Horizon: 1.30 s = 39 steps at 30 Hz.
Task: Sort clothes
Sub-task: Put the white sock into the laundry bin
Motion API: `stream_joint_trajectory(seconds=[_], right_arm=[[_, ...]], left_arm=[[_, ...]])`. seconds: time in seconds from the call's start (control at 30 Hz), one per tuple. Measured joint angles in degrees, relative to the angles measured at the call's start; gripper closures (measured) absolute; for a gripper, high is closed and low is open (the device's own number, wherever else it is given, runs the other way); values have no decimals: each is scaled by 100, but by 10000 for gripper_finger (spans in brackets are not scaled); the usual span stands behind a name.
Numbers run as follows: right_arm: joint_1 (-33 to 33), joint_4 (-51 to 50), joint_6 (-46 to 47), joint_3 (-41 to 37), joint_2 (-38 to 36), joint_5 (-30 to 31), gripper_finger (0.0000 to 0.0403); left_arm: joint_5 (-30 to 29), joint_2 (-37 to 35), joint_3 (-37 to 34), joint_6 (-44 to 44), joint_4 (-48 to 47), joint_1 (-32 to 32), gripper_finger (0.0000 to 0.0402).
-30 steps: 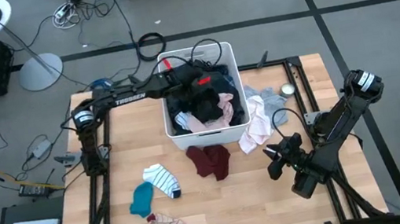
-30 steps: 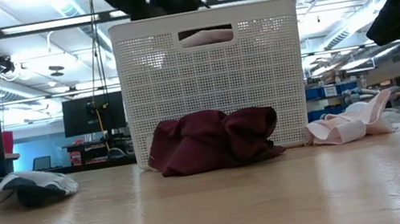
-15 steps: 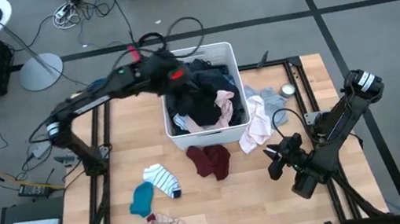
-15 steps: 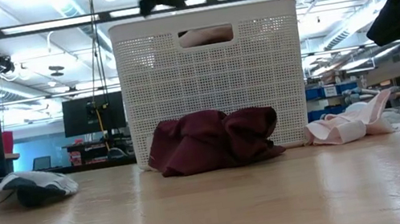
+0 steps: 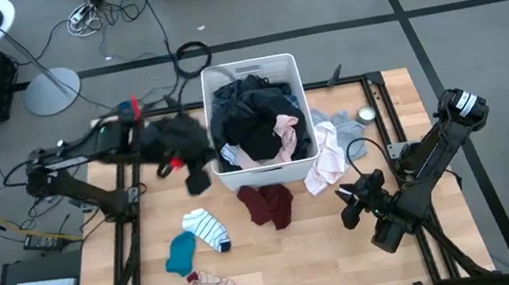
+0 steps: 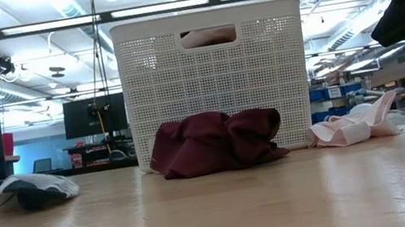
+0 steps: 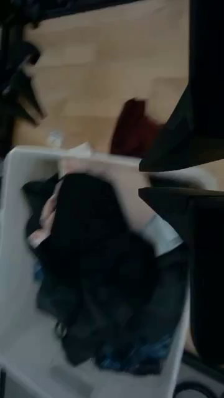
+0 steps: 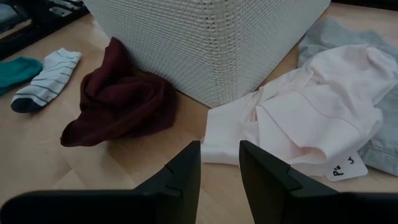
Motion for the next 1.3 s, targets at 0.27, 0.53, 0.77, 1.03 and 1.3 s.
stream_joint_trajectory(seconds=[0.27, 0.53, 0.77, 1.03, 1.3], right_arm=[[-2, 23, 0, 1, 0, 1, 292], [1, 55, 0, 2, 0, 1, 292], [-2, 74, 0, 0, 0, 1, 292], [-2, 74, -4, 0, 0, 1, 292], [-2, 62, -7, 1, 0, 1, 292]], left_arm=[[-865, -899, -1686, -1459, 43, -1397, 353], [-1087, -1549, -3875, -3149, 755, -2151, 353], [-1102, -1514, -5422, -3852, 1828, -2250, 353], [-477, -1518, -7114, -4466, 4152, -2248, 353], [-388, -1294, -8045, -5103, 5148, -2248, 375]])
